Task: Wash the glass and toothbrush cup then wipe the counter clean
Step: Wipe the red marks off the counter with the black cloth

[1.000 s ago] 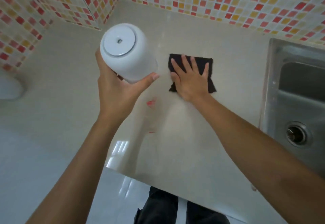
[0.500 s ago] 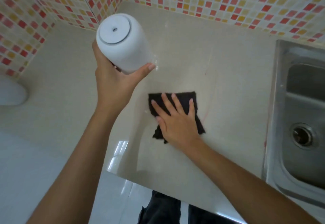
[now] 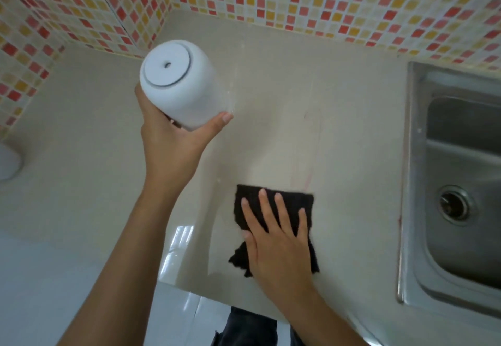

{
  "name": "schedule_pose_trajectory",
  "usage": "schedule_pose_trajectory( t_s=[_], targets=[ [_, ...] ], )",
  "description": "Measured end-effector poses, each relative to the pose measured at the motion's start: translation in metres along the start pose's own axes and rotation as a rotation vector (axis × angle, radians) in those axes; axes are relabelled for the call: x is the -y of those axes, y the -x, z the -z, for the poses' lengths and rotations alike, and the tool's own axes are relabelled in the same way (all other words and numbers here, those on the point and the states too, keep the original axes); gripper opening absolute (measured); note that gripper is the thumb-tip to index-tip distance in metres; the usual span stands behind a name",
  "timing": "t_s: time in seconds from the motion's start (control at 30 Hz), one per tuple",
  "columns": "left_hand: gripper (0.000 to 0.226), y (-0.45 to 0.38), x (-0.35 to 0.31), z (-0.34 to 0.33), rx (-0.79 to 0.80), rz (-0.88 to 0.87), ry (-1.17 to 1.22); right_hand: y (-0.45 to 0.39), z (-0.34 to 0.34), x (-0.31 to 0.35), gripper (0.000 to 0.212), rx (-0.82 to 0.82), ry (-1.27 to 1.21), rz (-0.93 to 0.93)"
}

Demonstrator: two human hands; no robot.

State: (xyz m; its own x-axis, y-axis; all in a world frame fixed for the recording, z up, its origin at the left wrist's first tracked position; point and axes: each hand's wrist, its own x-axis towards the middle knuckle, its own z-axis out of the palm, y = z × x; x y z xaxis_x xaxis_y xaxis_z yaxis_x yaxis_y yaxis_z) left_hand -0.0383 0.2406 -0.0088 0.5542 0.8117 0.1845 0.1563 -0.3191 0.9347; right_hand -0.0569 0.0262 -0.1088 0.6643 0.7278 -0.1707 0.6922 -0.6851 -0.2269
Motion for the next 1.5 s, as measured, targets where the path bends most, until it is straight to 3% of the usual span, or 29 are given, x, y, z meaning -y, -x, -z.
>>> schedule_pose_trajectory(
  t_s=[0.1,0.2,0.3,0.4,0.57,0.73,0.87,1.03,1.2,1.3,1.4,1.5],
  targets=[
    [0.103,0.001,0.001,-0.003,0.012,0.002,-0.003,-0.030,0.007,-0.033,0.053,-0.015,0.038,-0.080],
    [0.103,0.004,0.004,-0.001,0.023,0.001,-0.024,-0.125,0.023,-0.070,0.055,-0.095,0.075,-0.187],
    [0.102,0.009,0.006,0.003,0.023,-0.012,-0.044,-0.217,0.045,-0.104,0.058,-0.054,0.014,-0.292],
    [0.099,0.012,0.005,0.007,0.022,-0.011,-0.041,-0.246,0.049,-0.116,0.060,-0.058,0.031,-0.319],
    [0.098,0.004,-0.005,0.012,0.008,-0.017,-0.017,-0.154,0.026,-0.076,0.061,-0.182,0.059,-0.291],
    [0.100,-0.006,-0.011,0.008,-0.030,-0.014,0.019,-0.042,0.001,-0.035,0.061,-0.093,0.089,-0.193],
    [0.098,-0.008,-0.011,0.005,-0.015,-0.023,0.014,-0.112,0.016,-0.057,0.060,-0.129,0.101,-0.196],
    [0.100,0.007,-0.007,0.002,-0.029,-0.015,0.018,-0.243,0.048,-0.081,0.061,-0.051,0.010,-0.335],
    [0.100,0.012,-0.003,0.008,-0.033,-0.020,-0.010,-0.237,0.033,-0.051,0.060,-0.100,0.047,-0.373],
    [0.099,0.008,-0.004,0.004,-0.058,-0.017,-0.022,-0.177,0.007,0.025,0.061,-0.134,-0.023,-0.258],
    [0.099,0.006,-0.007,-0.009,-0.074,-0.010,-0.028,-0.103,-0.013,0.093,0.059,-0.039,-0.091,0.030],
    [0.099,0.002,-0.012,-0.019,-0.036,-0.031,-0.044,-0.064,-0.016,0.070,0.056,-0.012,-0.072,0.130]
  ],
)
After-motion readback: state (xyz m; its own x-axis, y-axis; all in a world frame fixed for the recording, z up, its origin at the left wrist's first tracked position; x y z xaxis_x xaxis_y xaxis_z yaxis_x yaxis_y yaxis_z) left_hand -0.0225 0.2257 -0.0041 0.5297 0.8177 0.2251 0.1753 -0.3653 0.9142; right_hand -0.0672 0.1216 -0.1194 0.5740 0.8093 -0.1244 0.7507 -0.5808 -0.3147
